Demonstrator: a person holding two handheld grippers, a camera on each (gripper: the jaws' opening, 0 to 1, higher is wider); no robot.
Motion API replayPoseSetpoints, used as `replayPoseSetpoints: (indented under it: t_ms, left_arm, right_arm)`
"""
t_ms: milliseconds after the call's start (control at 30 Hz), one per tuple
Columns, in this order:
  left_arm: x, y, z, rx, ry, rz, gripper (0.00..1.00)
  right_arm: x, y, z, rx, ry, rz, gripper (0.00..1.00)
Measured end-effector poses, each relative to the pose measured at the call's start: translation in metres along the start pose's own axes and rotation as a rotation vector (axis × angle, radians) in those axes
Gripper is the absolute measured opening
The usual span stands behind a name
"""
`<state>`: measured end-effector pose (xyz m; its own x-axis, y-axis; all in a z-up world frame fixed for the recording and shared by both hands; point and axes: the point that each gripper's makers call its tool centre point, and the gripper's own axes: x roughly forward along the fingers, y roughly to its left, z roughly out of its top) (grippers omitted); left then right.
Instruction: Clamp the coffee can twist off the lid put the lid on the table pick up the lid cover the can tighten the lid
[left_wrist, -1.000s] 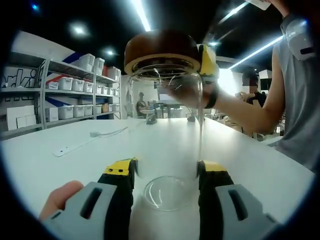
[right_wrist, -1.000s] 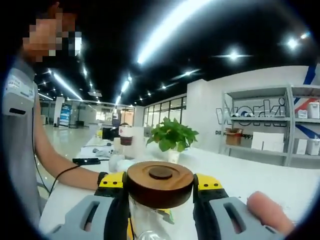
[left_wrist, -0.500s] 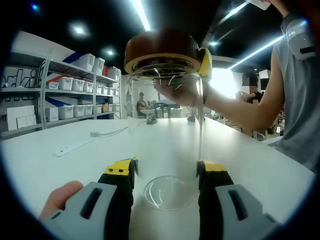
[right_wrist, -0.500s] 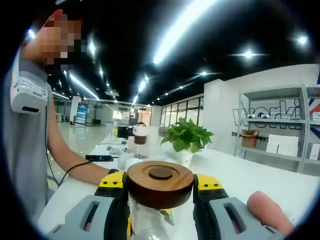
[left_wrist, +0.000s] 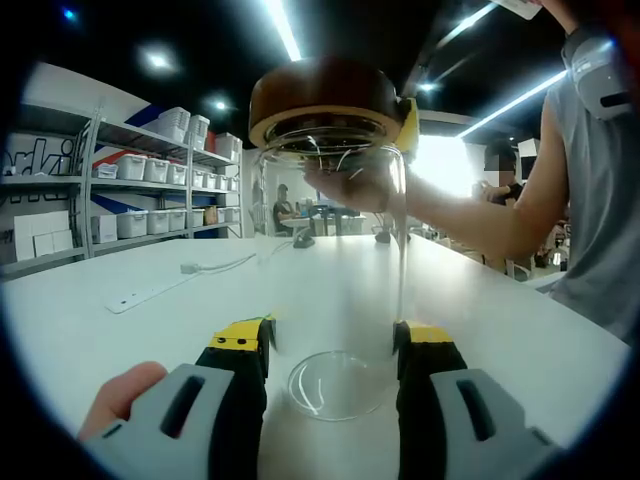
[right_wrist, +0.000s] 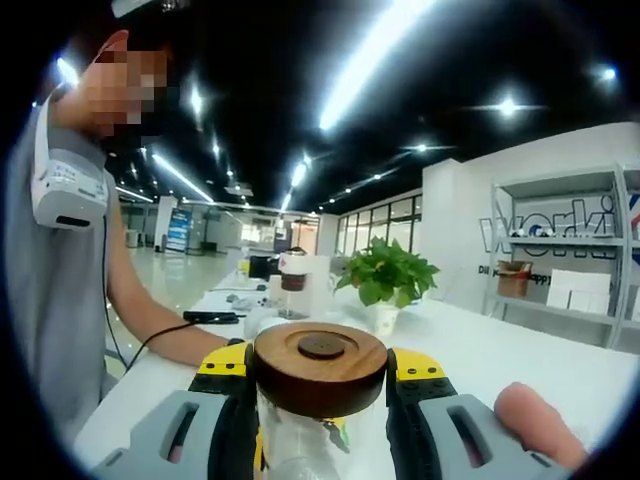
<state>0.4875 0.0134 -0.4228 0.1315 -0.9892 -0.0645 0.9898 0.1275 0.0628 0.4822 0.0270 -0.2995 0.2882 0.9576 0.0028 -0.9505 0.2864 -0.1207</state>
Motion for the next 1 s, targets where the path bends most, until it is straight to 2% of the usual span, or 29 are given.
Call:
replayPoseSetpoints:
  t_ms: [600, 1000]
  left_arm:
    - [-0.0002, 0.0016, -0.0013, 0.002, 0.002, -0.001, 0.40]
    - [-0.0001, 0.0014, -0.0016, 0.002, 0.003, 0.000, 0.40]
  right_arm:
    - [0.0000, 0.0009, 0.0006, -0.038, 0.027, 0.030, 0.46]
    - [0.0000, -0.0007, 0.0001, -0.014, 0.010, 0.060, 0.46]
